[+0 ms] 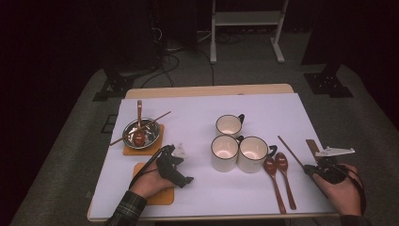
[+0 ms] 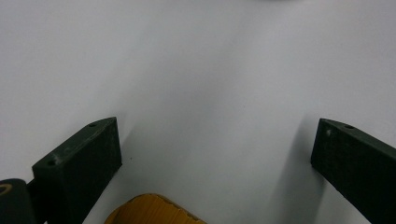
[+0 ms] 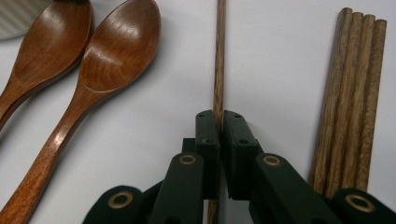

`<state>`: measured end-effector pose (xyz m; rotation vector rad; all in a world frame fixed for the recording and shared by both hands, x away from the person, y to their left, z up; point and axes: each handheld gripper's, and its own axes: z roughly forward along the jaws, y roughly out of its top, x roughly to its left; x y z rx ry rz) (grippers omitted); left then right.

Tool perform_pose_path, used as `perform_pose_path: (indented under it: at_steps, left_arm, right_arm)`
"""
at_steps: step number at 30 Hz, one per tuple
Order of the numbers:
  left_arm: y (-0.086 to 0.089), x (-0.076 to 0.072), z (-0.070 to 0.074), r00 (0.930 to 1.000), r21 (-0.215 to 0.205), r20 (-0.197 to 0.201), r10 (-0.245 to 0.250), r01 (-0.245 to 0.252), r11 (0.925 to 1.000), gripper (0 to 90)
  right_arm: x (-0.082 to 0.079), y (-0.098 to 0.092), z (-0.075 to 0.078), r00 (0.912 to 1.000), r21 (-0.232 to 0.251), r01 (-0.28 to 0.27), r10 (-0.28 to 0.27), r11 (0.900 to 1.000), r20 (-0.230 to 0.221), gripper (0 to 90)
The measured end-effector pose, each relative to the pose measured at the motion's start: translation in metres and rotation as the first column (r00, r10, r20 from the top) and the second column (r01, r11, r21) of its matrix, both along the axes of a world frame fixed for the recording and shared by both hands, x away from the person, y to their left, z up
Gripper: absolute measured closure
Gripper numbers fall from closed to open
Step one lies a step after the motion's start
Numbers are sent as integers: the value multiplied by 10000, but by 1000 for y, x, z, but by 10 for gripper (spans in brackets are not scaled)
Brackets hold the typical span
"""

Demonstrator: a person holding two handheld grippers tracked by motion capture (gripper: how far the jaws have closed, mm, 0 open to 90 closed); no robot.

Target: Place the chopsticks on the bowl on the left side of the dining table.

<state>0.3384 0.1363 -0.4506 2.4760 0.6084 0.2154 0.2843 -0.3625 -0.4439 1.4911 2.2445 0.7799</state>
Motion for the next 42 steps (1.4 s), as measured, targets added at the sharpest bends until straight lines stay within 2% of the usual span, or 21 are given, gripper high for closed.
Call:
perform_pose_path:
  at_steps: [9,14,17,21,42]
  left_arm:
    - [0,0,0,10000,-3,7,-7,7,10000,8]
    - [0,0,0,10000,-8,4,-9,9,10000,8]
    - [0,0,0,10000,-6,4,-11,11,10000,8]
    - [0,0,0,10000,-12,2,-7,7,10000,8]
    - [0,0,0,10000,-9,2,-9,9,10000,8]
  right_arm:
    - [0,0,0,9994,169,335,-333,9993,-106,854]
    - [1,0,1,9994,213,318,-315,9993,-145,855]
    - [1,-3,1,9993,408,342,-334,9986,-189,855]
    - [1,-2,2,9990,365,384,-375,9986,-247,854]
    - [2,-8,14,9989,839,454,-463,9954,86,855]
